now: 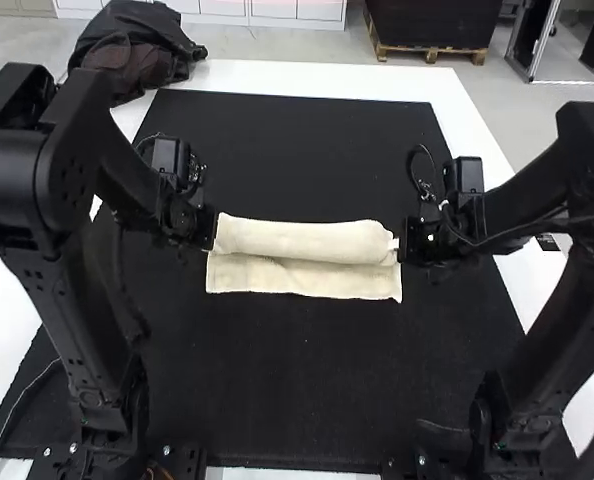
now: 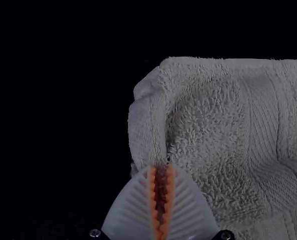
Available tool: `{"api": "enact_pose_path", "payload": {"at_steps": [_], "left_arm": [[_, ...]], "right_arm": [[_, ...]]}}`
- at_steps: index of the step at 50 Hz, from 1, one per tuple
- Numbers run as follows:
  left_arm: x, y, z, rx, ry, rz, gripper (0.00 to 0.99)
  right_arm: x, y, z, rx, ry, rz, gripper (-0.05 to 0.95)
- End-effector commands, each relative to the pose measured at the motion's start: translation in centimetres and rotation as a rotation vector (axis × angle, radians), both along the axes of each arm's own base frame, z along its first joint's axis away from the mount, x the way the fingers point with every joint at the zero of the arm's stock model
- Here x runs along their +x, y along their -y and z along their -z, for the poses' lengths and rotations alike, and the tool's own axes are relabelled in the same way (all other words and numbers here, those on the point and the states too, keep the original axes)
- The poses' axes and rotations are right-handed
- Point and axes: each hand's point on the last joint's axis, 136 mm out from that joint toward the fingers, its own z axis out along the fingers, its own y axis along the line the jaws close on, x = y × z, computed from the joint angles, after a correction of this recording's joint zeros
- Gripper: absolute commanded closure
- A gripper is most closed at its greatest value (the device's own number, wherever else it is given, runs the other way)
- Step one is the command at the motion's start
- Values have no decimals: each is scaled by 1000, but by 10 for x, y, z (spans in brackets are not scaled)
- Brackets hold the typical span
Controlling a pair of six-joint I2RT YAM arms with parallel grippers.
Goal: Fold the towel.
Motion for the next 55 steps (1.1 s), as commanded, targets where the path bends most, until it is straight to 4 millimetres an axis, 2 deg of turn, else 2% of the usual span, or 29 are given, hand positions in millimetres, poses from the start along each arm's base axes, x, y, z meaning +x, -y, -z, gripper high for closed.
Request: {"api": "enact_pose_path", "payload": {"at_steps": [1,17,25,33,35,38,44,46,49,51,55], "left_arm": [[-4,-19,-5,50,8,-56,970],[-23,3,-2,40,4,-1,970],[-28,13,3,33,21,17,970],[-33,14,9,46,32,17,970],[-33,12,9,55,37,11,970],[-35,10,11,60,30,5,957],[-40,10,17,65,21,8,751],[-40,7,17,72,30,-5,669],[-41,6,18,79,30,-9,477],[-42,5,19,79,27,-13,374],[-44,4,21,76,20,-20,56]], "right_arm": [[2,24,-4,-27,13,83,926],[-20,25,6,-28,-21,83,926],[-23,25,9,-29,-28,83,926],[-25,27,15,-63,-25,61,925],[-26,29,17,-80,-24,59,905],[-27,31,21,-98,-28,58,770],[-27,37,25,-130,-29,82,495],[-27,38,25,-132,-29,83,431],[-26,38,24,-132,-26,85,313],[-25,38,23,-131,-19,85,195],[-24,38,23,-131,-16,83,23]]}}
